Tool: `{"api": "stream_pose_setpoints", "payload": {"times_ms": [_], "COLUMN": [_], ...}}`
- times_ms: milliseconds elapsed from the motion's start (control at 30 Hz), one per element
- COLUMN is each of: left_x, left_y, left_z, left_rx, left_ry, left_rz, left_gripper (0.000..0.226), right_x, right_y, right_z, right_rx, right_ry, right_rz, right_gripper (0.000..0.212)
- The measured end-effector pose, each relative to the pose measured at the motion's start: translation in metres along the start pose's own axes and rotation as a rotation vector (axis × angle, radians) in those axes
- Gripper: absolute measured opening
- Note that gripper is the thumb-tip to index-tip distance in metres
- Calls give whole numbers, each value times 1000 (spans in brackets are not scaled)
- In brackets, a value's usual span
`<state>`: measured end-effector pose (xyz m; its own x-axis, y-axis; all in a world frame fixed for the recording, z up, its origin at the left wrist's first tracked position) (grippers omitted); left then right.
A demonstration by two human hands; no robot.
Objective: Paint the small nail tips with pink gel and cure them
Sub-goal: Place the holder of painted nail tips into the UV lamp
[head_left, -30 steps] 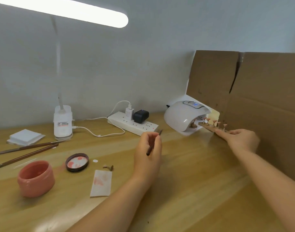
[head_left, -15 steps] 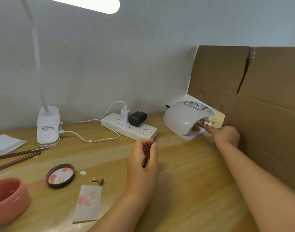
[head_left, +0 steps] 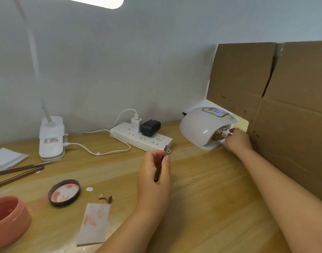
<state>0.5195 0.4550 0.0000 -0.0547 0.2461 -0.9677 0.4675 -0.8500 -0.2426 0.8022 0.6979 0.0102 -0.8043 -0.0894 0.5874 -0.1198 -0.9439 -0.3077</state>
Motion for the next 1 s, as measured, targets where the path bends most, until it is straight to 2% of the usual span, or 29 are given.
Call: {"api": "stream_pose_setpoints", "payload": {"times_ms": [33, 100, 200, 333, 633, 767, 900, 1000], "left_x": [0, -1, -2, -3, -1, 0, 0, 0], "left_y": [0, 0, 0, -1, -2, -3, -2, -2], "left_z": [0, 0, 1, 2, 2, 2, 1, 0], "left_rx": [1, 0, -9, -9, -13, -15, -6, -3], "left_ry": [5, 9, 11, 12, 12, 19, 20, 16], "left_rz": [2, 2, -3, -3, 13, 21, 18, 16], "left_gripper": [11, 10, 10, 9, 5, 5, 6, 6], "right_x": [4, 13, 23, 25, 30, 25, 3, -14], "right_y": [5, 12, 17, 17, 20, 33, 65, 85], "right_z": [3, -2, -11, -16, -23, -5, 32, 56], "right_rx": [-19, 23, 80, 79, 57, -4, -111, -120], "right_ry": [0, -9, -22, -66, -11, -64, -166, -169], "right_rz": [31, 72, 97, 90, 132, 148, 153, 160], "right_gripper": [4, 20, 27, 17, 18, 34, 25, 15]}}
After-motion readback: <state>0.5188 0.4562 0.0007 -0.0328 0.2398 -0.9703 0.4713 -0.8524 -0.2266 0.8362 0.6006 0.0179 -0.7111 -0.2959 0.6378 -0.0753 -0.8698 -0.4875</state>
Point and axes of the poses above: each hand's wrist, its own y-axis away from the middle knuckle, its own z-axis out of the back of the hand, x = y × z, the point moved 8 cm from there along -y, towards the middle knuckle, and after that the axes turned 9 degrees about z, right-handed, at the moved point
